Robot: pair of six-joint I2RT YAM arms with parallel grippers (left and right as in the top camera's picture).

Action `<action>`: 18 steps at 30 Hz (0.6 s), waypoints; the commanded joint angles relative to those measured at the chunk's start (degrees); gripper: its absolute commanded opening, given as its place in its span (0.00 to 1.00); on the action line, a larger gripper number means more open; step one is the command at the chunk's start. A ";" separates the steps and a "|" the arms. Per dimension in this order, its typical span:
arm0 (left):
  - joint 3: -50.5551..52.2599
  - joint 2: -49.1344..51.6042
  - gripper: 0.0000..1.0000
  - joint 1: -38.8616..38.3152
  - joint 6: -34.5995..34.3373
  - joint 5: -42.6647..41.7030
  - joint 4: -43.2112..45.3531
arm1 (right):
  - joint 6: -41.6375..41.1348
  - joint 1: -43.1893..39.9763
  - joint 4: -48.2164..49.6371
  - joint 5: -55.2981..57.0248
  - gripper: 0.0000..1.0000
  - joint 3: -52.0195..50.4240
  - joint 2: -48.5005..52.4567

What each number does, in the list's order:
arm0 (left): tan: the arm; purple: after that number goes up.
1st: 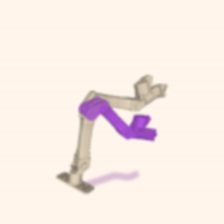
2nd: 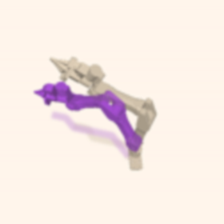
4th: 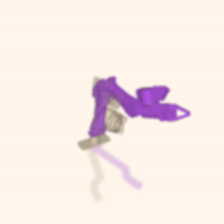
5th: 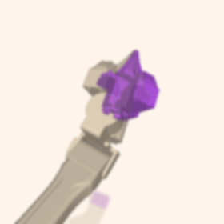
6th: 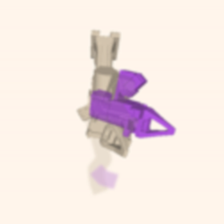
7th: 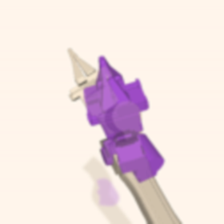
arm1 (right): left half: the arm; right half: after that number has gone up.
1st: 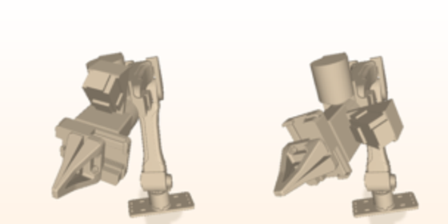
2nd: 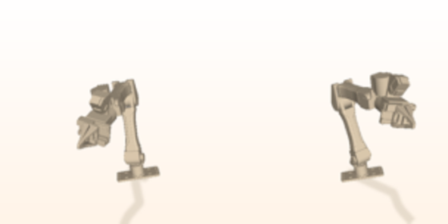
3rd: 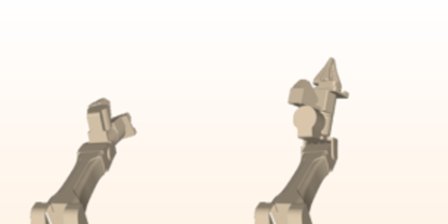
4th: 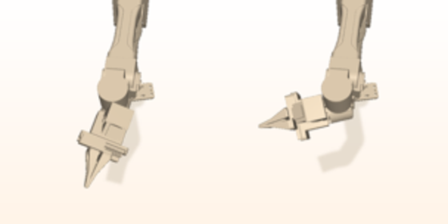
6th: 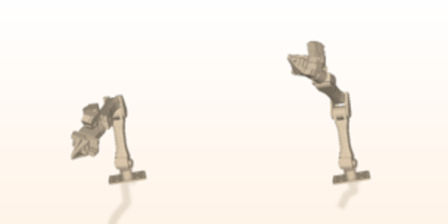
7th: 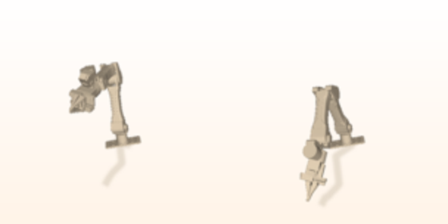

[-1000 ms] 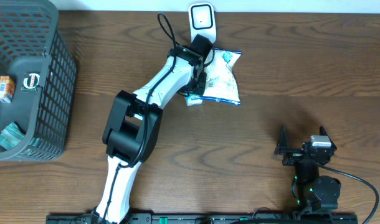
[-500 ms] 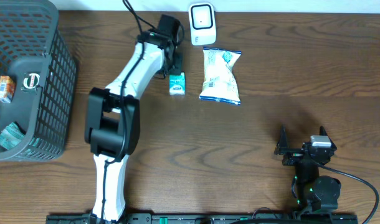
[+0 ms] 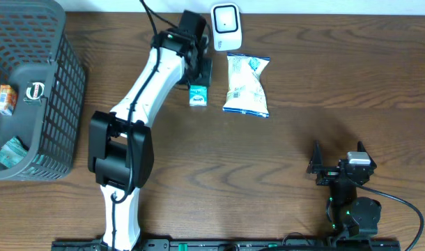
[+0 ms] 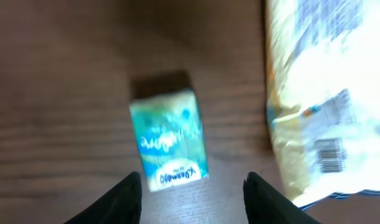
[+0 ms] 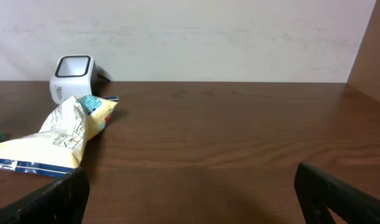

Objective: Scan the item barcode
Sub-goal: 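Move the left gripper over the snack bag and grasp it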

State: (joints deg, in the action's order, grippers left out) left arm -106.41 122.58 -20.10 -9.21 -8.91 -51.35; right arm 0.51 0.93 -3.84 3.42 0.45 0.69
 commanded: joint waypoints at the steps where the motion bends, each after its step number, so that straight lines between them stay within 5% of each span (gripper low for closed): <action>1: 3.98 2.56 0.52 -1.49 -4.00 3.52 1.11 | 0.42 -0.13 -0.17 0.09 0.99 -0.13 -0.37; 12: 7.82 8.28 0.50 -3.50 -4.00 8.39 8.68 | 0.42 -0.13 -0.17 0.09 0.99 -0.15 -0.37; 18: 7.61 9.79 0.13 -3.50 -2.84 8.52 10.88 | 0.42 -0.13 -0.17 0.09 0.99 -0.13 -0.37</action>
State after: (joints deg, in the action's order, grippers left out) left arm -99.44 128.66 -23.75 -12.64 -0.89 -41.60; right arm 0.51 0.93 -3.84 3.42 0.45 0.69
